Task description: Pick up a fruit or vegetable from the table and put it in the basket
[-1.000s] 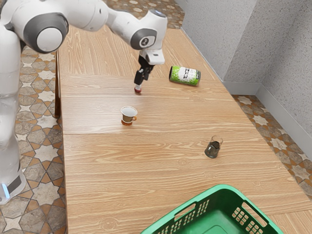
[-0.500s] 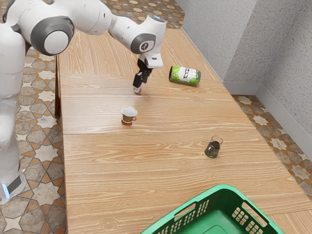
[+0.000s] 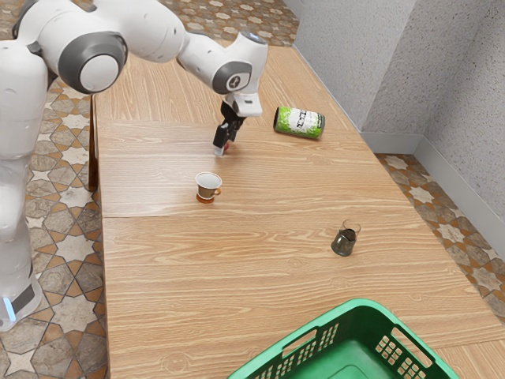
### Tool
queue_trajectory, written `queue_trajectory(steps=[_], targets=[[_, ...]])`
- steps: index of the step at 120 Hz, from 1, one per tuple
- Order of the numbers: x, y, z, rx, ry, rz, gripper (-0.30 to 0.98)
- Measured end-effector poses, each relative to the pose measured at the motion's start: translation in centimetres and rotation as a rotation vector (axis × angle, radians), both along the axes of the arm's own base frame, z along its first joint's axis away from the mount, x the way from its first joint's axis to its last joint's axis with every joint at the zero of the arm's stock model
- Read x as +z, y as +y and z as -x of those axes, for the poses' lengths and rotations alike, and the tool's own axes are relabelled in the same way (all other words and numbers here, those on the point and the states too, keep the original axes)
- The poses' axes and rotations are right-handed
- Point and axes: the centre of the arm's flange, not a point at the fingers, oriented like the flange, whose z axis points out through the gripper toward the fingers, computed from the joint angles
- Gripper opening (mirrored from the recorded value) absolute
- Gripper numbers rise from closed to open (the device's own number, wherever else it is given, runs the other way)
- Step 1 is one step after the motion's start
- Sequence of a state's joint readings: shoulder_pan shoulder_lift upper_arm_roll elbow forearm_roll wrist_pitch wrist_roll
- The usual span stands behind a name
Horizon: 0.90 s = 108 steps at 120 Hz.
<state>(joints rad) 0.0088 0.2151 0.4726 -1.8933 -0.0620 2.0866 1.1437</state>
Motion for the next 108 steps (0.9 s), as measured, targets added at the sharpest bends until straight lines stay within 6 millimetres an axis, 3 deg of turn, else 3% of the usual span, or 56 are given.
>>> queue_trajectory(steps=[29,53,68,108], targets=[[0.0,0.0,0.0,0.017,-0.01,0.021,0.34],[0.1,0.2,0.1,0.041,-0.017,0.032,0.28],[0.6,0.3,0.0,0.054,-0.021,0.034,0.17],[2.4,-0.1,0.1,0.082,-0.016,0.048,0.15]])
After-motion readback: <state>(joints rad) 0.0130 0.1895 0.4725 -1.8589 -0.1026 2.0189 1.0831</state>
